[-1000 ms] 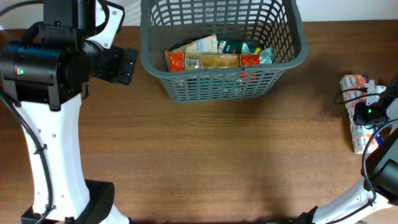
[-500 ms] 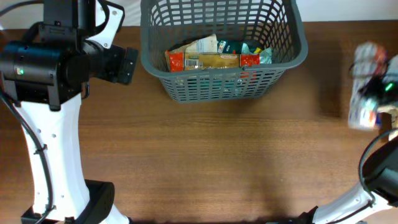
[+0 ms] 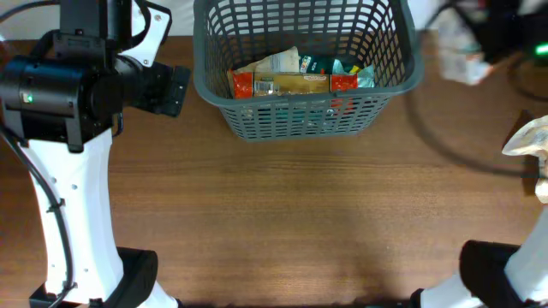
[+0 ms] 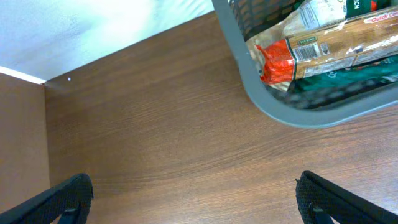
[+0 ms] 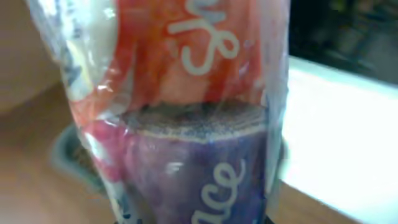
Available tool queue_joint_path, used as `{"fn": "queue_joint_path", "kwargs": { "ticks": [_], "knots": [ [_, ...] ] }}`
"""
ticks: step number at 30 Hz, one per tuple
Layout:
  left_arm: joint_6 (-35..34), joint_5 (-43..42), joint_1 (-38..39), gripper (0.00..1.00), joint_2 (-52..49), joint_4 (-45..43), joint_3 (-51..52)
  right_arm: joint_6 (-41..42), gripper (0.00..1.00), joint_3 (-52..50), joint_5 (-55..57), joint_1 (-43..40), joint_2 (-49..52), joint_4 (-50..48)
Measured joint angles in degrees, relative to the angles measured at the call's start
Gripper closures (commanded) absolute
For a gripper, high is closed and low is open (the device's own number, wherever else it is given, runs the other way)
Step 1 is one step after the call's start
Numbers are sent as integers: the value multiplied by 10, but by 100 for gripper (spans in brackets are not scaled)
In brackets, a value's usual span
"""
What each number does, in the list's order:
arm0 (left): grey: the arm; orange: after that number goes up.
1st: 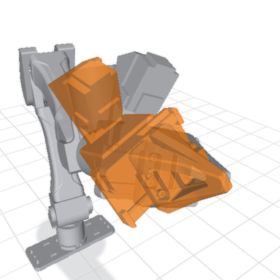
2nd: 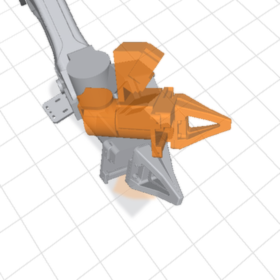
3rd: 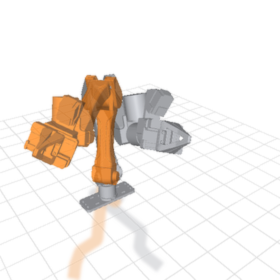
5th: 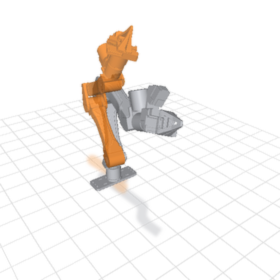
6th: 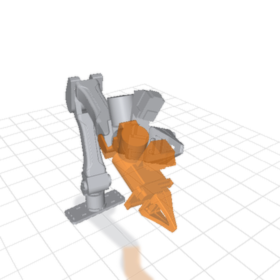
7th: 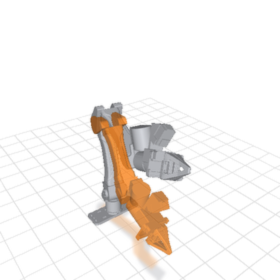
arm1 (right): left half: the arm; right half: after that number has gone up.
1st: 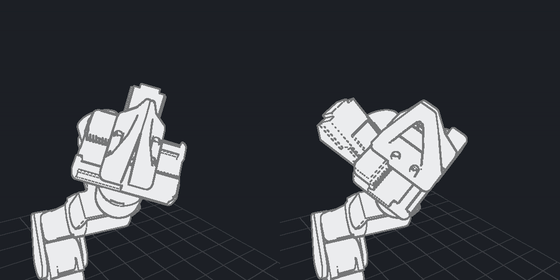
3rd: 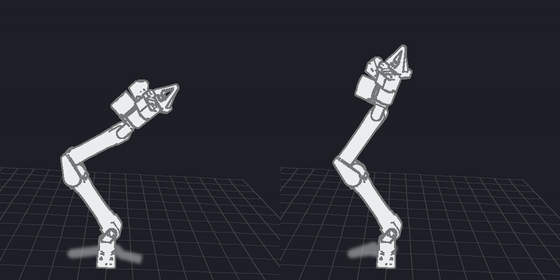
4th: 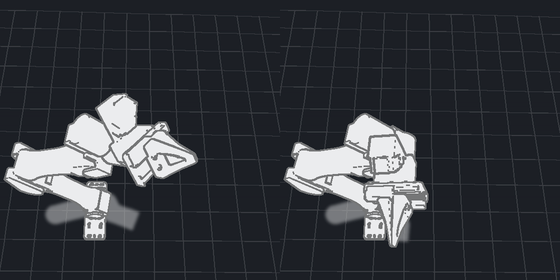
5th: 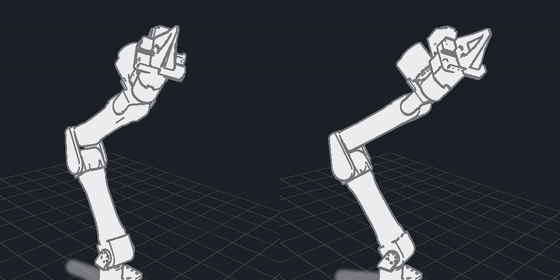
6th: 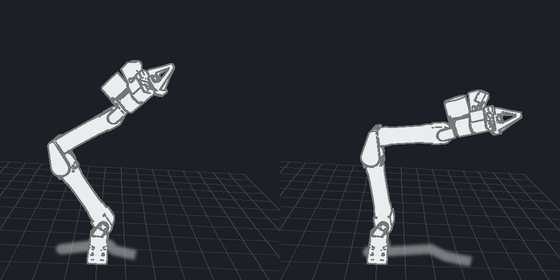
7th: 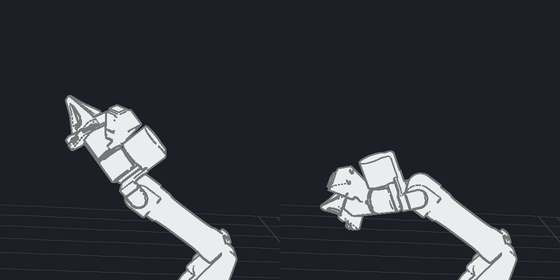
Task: Pack container
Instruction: 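Carry the tissue packs with the right gripper over the basket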
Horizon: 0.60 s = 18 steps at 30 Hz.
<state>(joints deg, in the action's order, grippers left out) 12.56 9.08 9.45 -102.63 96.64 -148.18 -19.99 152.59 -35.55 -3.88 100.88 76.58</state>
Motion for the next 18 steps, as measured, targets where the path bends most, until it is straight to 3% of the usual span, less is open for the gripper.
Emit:
{"fn": "queue_joint_path", "kwargs": {
  "ticks": [6, 18],
  "knots": [
    [0, 0, 0, 1, 0, 0, 0, -141, 96, -10, 110, 145, 76, 10],
    [0, 0, 0, 1, 0, 0, 0, -197, 96, -24, 167, 188, 314, -147]
  ]
}}
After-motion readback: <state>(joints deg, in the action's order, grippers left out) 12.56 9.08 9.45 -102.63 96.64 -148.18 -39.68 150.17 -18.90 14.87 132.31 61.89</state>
